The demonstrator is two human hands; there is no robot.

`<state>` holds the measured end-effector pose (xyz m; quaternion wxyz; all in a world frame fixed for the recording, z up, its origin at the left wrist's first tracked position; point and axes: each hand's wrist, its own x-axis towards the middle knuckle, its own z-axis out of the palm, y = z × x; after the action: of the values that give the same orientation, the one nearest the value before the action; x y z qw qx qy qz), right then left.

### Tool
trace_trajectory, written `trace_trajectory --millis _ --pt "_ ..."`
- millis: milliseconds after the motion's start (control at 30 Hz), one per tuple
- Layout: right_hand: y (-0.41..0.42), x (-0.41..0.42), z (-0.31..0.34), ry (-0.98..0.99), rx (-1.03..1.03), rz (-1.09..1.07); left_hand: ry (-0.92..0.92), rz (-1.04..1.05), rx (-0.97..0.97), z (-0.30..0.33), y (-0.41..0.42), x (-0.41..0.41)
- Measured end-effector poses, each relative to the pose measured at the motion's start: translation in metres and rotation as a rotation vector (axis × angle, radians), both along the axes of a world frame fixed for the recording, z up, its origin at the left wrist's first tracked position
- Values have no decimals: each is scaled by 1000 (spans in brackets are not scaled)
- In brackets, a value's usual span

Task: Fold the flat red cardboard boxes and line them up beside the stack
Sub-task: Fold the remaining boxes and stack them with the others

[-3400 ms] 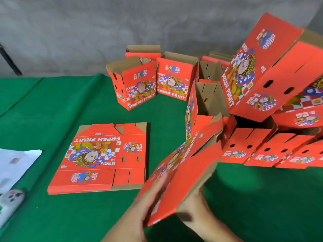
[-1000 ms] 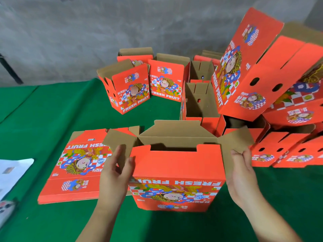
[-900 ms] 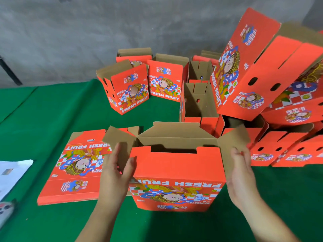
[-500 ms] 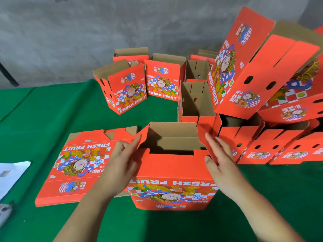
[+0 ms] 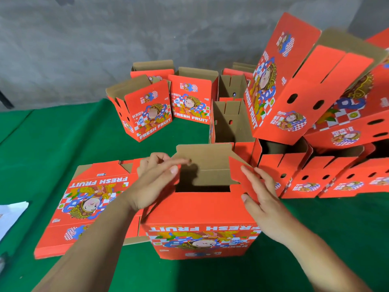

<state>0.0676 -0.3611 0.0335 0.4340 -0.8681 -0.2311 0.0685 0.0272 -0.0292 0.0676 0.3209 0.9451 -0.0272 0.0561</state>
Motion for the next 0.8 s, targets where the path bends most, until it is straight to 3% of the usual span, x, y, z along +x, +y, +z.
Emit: trace_trajectory --millis 100,267,333,467,500,567,633,733,800 --pt "0 -1 -2 13 3 -6 4 -31 76 -4 -8 10" --pt "0 2 2 53 -95 7 -189 -28 263 -20 -12 20" --pt "4 4 8 110 -99 12 -204 0 105 -24 -7 17" --pt "14 10 22 304 80 -90 -181 -40 -530 -28 -2 9" --pt "17 12 24 337 127 -157 -178 -32 -532 -27 -2 8" --pt "23 18 27 310 102 -246 -198 -44 -186 -24 -3 10" --pt "30 23 27 105 -178 -187 -104 -44 220 -27 -4 13" --pt "40 26 27 -63 -446 -137 80 47 298 -23 -9 16" --pt "48 27 23 -95 -573 -191 99 79 513 -23 -14 18"
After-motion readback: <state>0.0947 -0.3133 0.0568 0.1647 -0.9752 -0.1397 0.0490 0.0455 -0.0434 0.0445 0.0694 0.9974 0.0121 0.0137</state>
